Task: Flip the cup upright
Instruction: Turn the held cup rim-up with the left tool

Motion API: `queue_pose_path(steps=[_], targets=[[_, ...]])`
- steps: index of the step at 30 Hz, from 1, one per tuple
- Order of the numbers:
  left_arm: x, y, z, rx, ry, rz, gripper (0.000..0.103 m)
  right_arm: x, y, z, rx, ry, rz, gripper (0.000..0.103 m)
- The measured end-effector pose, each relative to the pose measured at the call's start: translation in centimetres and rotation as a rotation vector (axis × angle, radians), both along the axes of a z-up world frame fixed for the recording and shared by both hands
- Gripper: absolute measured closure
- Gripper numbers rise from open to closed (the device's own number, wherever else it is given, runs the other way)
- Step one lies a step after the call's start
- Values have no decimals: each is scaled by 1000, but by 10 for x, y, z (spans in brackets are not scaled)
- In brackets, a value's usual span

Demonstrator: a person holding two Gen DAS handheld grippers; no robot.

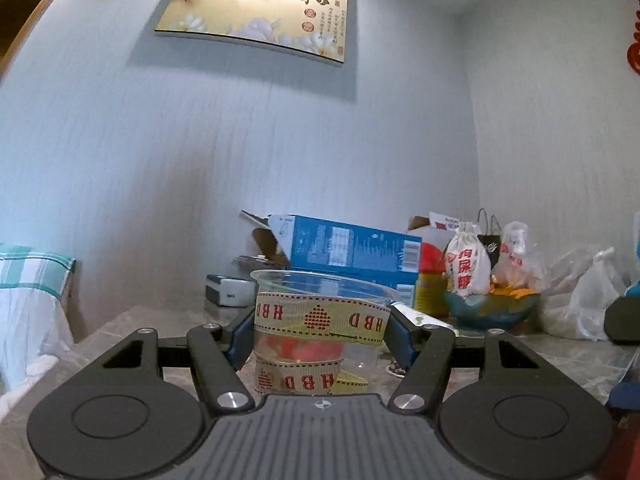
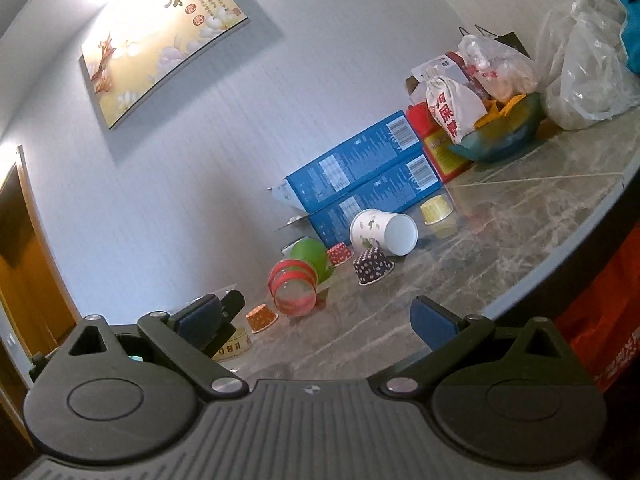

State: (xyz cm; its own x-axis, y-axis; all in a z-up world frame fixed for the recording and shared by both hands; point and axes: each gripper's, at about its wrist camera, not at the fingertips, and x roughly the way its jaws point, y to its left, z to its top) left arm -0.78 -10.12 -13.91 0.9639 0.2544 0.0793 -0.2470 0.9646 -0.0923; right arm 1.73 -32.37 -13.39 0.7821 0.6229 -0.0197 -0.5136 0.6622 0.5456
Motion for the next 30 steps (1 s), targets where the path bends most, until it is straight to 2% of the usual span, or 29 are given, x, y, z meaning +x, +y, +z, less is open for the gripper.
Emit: queue_pose_path(steps=[8,25,29,30], targets=[[8,5,-7,-41,4,-31,35,-6,6,0,-36,-21,-12,1],[7,4,-14,-19,46,-81,35,-10,6,-2,-24,-23,11,1],[5,5,-13,-12,58,-90,31,-10,7,-2,-23,-23,11,1],[5,5,-13,-8,62,-91,25,-10,7,-2,-24,-25,12,1]])
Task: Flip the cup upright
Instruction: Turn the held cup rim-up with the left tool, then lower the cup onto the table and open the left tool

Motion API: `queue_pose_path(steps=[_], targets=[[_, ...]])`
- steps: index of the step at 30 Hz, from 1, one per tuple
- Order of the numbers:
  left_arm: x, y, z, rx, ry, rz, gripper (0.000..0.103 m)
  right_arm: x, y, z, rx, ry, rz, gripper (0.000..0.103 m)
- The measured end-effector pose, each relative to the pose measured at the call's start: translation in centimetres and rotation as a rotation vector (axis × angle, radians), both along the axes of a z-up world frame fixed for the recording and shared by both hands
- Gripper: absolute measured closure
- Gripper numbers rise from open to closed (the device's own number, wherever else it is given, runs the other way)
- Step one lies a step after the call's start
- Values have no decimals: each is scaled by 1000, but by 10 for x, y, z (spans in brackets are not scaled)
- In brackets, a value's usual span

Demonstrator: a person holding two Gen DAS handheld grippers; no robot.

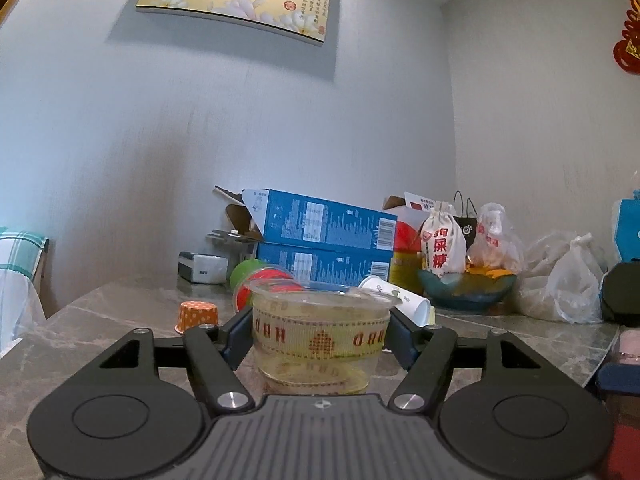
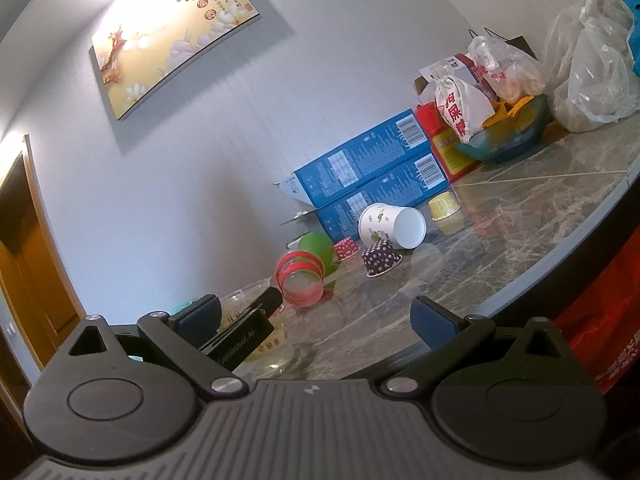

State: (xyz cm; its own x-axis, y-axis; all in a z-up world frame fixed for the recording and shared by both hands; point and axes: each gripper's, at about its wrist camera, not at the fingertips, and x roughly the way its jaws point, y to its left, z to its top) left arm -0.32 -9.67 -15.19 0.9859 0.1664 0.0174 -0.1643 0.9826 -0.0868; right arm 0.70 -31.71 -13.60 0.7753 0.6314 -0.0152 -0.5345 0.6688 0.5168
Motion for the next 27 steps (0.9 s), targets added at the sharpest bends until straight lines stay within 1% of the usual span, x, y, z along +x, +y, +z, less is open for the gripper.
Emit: queue_pose_path(steps=[1,2,3,5,9,11,13,15,16,18,19,21,22,23,24,26,27], targets=[[0,0,0,7,3,-4,21,0,0,0,0,-2,2,1],[-1,0,0,14,9,-9,12,-1,0,0,-1,-4,4,1],[-1,0,1,17,12,-18,8,-1,1,0,-2,-3,5,1],[-3,0,2,21,19,-34,4,-1,3,1,-10,0,9,1],[-12,6,2,38,115,-94,4,-5,5,5,-25,-8,6,1],[-31,14,3,24,142,-128,4,-10,8,11,-53,-29,3,1],[-56,24,11,14,138,-145,4,-17,14,19,-104,-42,-5,1],[-77,34,28,17,145,-140,4,-25,22,30,-173,-36,-33,1],[-85,40,39,14,166,-137,4,-29,27,36,-209,-30,-45,1],[-88,51,65,17,272,-151,0,-35,36,51,-277,-15,-41,1],[-85,56,79,20,346,-170,0,-37,41,60,-316,1,-36,1],[-79,64,103,10,469,-189,0,-39,49,76,-382,50,-28,1],[-79,66,113,10,494,-208,0,-38,53,85,-416,87,-28,1],[-83,66,121,19,495,-225,0,-37,56,94,-451,122,-27,1],[-85,64,132,41,483,-235,0,-36,58,102,-476,137,-24,1],[-89,59,147,81,457,-235,0,-38,55,118,-488,107,-37,1],[-89,57,152,87,459,-228,0,-39,55,122,-498,107,-47,1]])
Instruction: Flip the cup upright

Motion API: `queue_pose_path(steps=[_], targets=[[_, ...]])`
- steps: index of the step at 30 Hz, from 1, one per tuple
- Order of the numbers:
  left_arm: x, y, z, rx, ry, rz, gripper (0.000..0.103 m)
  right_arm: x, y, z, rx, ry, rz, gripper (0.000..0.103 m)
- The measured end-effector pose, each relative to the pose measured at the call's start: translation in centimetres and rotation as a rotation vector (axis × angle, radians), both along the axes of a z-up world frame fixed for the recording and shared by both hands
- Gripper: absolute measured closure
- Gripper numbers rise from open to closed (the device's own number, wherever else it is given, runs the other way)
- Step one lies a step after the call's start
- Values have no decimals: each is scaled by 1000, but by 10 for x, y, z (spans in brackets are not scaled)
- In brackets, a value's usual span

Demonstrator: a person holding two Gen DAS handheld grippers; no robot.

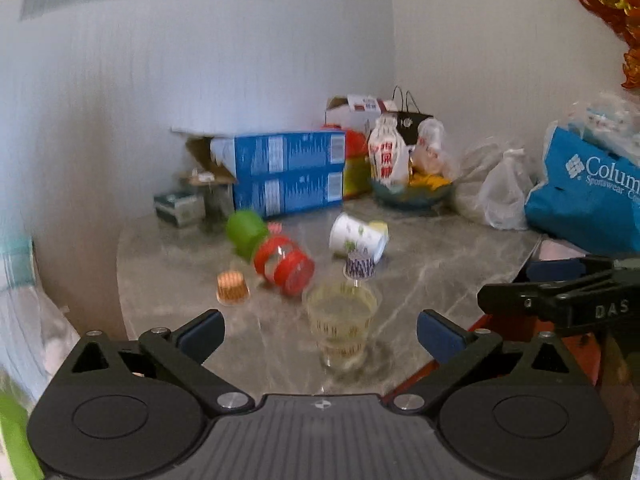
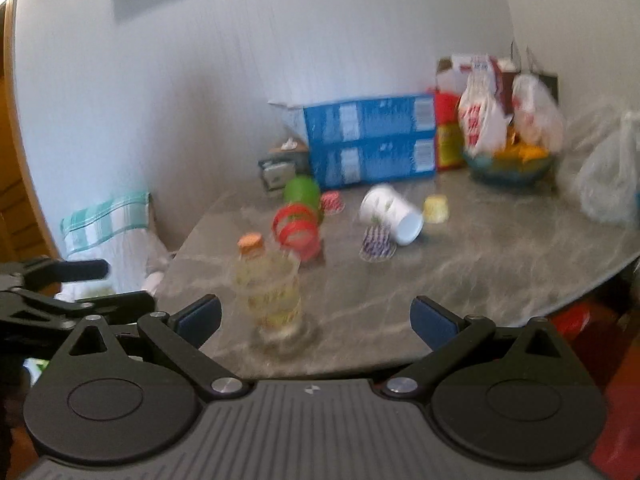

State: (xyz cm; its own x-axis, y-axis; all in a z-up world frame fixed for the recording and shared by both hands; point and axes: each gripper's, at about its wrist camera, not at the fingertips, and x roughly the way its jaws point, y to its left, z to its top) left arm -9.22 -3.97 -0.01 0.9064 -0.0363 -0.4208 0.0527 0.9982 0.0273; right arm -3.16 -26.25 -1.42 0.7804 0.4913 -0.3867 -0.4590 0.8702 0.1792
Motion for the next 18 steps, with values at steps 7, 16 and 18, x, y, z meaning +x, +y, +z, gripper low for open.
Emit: queue_pose_path(steps=[7,16,18], targets=[[8,4,18,-72,79,-30,0,5,-10,24,-18,22,-32,1],[13,1,23,-78,98,-34,0,12,-8,21,-19,85,-4,1],[14,0,24,-78,105,-35,0,11,-6,22,-26,79,-1,1]])
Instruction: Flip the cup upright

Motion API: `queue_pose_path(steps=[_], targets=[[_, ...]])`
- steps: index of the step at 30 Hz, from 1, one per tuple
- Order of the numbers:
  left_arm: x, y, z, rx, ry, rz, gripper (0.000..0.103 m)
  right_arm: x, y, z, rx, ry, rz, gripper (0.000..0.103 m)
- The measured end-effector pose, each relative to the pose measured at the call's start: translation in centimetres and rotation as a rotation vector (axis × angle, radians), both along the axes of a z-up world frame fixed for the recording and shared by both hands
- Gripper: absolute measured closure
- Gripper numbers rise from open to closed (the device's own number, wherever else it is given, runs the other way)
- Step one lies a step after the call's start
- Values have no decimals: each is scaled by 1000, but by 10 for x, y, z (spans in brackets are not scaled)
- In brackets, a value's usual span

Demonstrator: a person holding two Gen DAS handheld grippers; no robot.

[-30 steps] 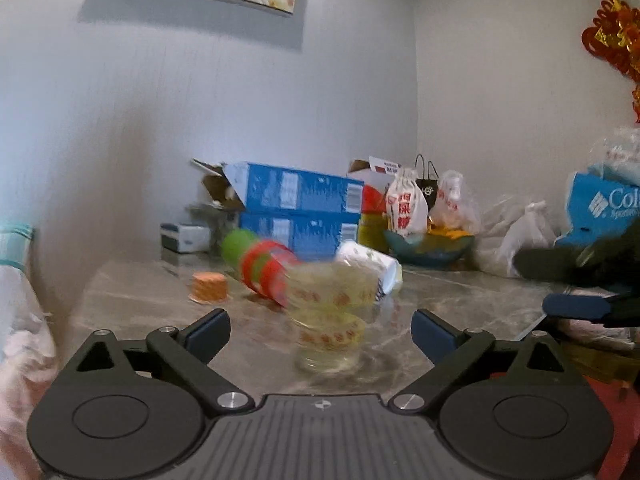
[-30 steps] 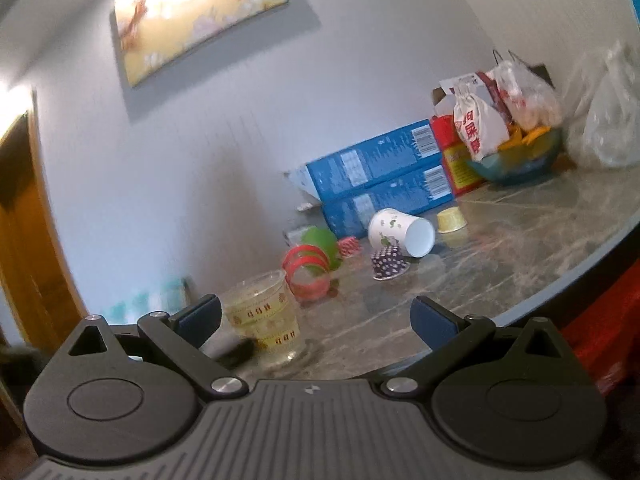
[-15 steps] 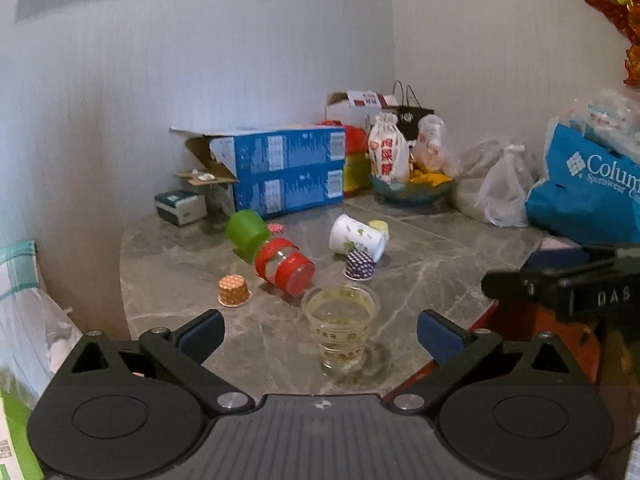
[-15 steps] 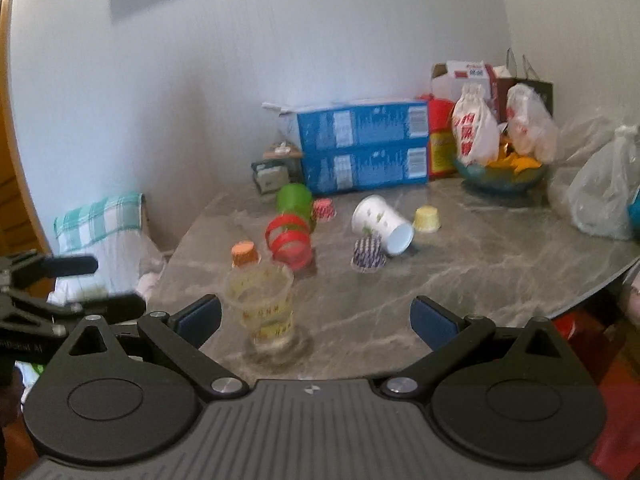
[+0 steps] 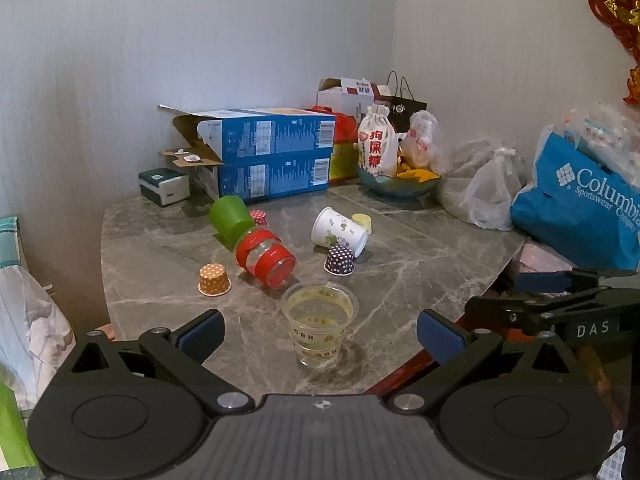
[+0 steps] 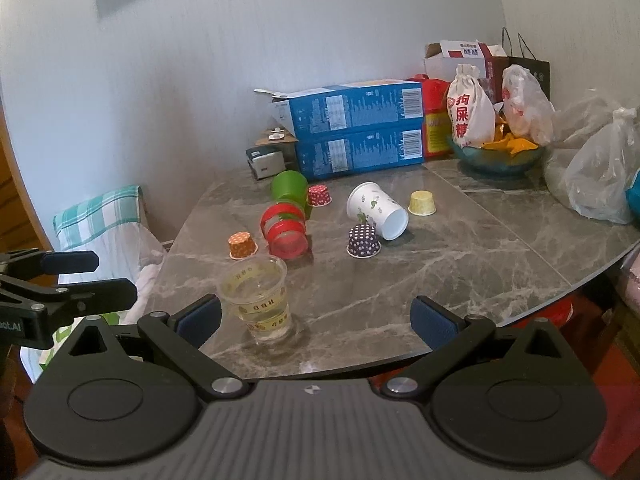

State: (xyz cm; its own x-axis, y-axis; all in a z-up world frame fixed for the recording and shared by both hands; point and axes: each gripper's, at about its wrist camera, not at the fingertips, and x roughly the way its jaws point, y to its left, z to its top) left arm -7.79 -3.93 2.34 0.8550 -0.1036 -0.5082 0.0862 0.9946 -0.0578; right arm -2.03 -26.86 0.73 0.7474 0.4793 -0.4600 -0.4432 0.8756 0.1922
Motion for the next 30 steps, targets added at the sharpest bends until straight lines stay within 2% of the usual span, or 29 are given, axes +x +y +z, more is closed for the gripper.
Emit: queue_pose_path(steps=[30], targets=[[2,2,5,0,-2,13,0,4,4,3,-23,3,14,1]])
